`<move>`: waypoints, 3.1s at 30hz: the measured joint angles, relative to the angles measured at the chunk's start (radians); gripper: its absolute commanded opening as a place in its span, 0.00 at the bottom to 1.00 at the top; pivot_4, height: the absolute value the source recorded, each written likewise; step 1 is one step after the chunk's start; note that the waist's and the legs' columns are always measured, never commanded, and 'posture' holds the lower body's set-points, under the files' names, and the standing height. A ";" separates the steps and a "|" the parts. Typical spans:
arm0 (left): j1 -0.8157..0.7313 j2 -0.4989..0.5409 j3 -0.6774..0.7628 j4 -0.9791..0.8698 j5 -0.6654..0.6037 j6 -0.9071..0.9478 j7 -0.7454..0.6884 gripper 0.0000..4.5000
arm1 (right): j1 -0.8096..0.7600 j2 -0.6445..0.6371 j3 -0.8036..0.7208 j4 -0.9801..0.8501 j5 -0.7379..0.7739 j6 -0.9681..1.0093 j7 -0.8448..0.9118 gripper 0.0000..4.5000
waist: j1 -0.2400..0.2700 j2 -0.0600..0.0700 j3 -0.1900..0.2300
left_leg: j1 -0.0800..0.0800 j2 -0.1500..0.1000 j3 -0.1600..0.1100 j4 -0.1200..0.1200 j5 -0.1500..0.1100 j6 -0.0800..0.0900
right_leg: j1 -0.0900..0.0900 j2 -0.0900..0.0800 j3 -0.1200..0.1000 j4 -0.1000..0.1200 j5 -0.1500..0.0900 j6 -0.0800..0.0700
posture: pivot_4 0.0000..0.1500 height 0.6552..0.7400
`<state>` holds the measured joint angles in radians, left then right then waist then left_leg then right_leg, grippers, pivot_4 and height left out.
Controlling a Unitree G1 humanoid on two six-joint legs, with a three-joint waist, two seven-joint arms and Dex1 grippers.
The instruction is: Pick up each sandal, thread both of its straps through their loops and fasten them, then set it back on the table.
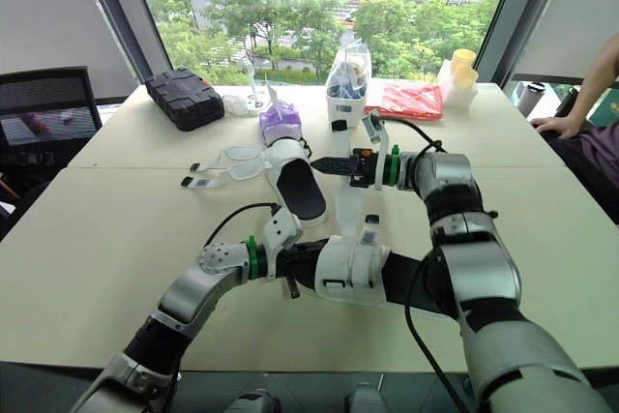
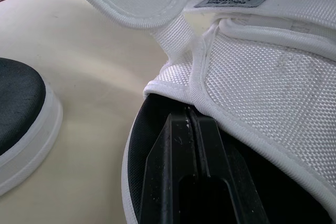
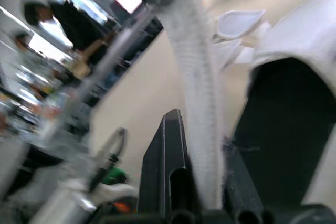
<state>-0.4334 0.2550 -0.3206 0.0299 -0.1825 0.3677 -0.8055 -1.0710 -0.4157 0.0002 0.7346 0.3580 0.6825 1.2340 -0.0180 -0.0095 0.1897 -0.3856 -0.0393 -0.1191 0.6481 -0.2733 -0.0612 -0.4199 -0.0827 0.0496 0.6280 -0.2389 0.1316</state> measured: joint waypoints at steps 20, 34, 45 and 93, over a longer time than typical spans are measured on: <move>-0.019 -0.020 -0.020 0.047 -0.001 -0.006 -0.059 0.00 | 0.456 -0.215 0.179 -0.510 -0.388 -1.511 -0.029 0.31 | -0.001 -0.001 0.000 | 0.015 0.001 0.001 0.001 0.001 0.000 | 0.016 0.001 0.000 -0.003 0.000 -0.001 | 1.00 1.00; -0.049 -0.032 -0.024 0.094 0.001 -0.033 -0.092 0.00 | 0.483 -0.514 0.148 -0.395 -0.490 -1.817 -0.214 0.99 | 0.005 -0.001 0.000 | 0.013 0.000 0.002 0.000 0.001 0.000 | 0.016 0.000 0.001 -0.008 0.000 -0.001 | 1.00 1.00; -0.062 -0.045 -0.031 0.127 0.006 -0.058 -0.114 0.00 | 0.795 -0.768 -0.068 -0.758 0.203 -0.655 -0.227 0.99 | 0.011 0.002 0.000 | 0.011 0.001 0.001 0.000 0.001 0.001 | 0.016 0.000 0.002 -0.009 -0.002 -0.006 | 1.00 1.00; -0.073 -0.043 -0.042 0.125 0.019 -0.049 -0.138 0.00 | 1.229 -0.347 -0.086 -1.413 0.611 0.225 -0.671 0.68 | 0.029 -0.001 0.000 | 0.012 0.002 0.002 0.002 -0.001 0.004 | 0.019 0.001 0.000 -0.014 -0.001 -0.004 | 1.00 1.00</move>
<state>-0.5061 0.2115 -0.3624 0.1546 -0.1635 0.3183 -0.9432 0.1578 -0.7625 -0.0858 -0.6788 0.9687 0.9080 0.5630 0.0114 -0.0101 0.1897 -0.3740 -0.0372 -0.1168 0.6499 -0.2741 -0.0577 -0.4011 -0.0817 0.0500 0.6138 -0.2400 0.1277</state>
